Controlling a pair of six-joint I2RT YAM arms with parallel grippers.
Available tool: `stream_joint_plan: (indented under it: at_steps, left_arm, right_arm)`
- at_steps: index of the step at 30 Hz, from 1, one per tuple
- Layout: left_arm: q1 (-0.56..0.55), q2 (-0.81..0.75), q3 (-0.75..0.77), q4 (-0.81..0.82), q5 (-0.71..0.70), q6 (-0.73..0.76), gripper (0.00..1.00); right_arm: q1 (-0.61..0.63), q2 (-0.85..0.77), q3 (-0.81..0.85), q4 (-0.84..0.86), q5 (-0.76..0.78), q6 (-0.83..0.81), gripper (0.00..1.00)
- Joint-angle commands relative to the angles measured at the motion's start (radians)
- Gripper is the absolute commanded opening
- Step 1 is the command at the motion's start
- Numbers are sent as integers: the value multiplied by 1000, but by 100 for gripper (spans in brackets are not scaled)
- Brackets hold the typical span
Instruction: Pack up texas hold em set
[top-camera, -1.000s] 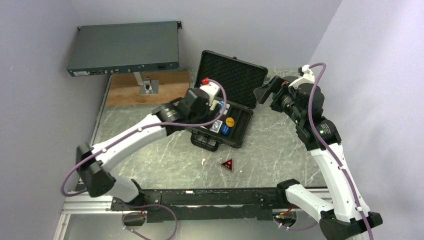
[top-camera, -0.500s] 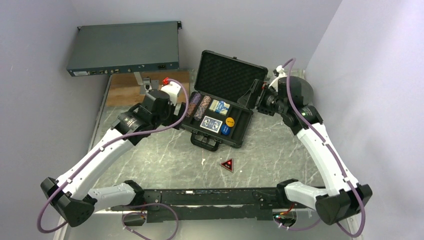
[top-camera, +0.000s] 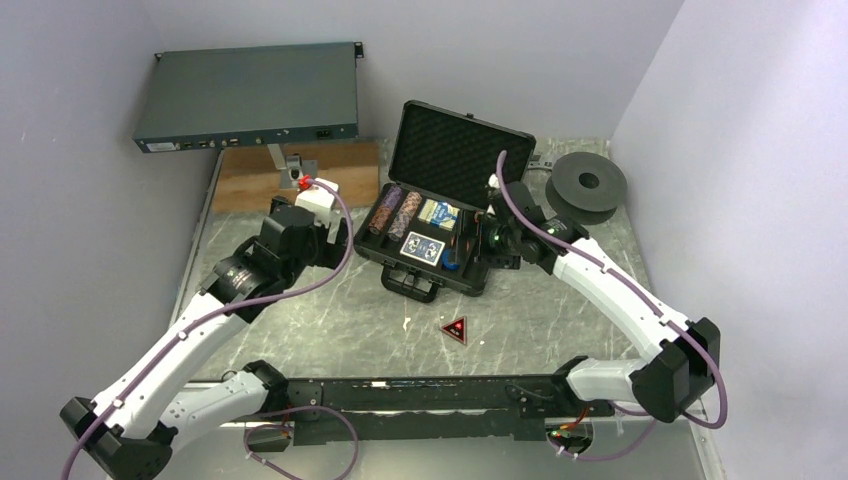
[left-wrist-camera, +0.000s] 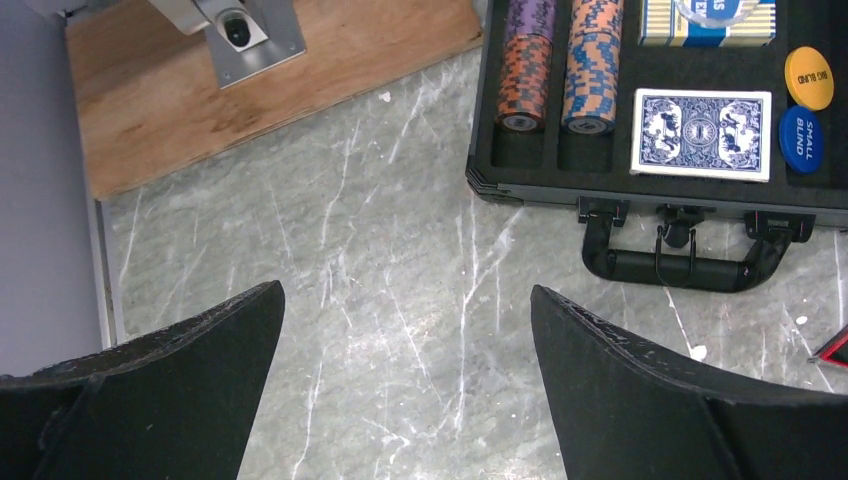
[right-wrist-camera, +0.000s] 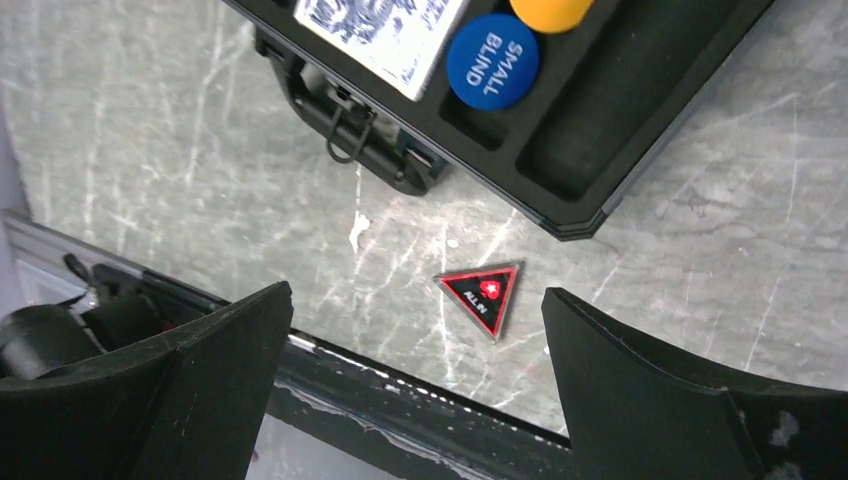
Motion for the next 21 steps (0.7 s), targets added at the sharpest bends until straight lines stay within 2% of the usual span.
stream_joint_plan:
  at_steps: [1, 11, 18, 21]
  left_arm:
    - [4, -36, -12, 56, -56, 4, 100]
    - [4, -32, -10, 45, -55, 10, 99]
    - [5, -45, -15, 50, -65, 14, 99]
    - [4, -53, -15, 48, -69, 13, 98]
  right_arm:
    - [50, -7, -32, -27, 67, 26, 100]
    - [189, -21, -118, -22, 157, 169, 100]
    - [319, -36, -166, -38, 349, 339, 100]
    - [348, -16, -182, -46, 376, 387, 100]
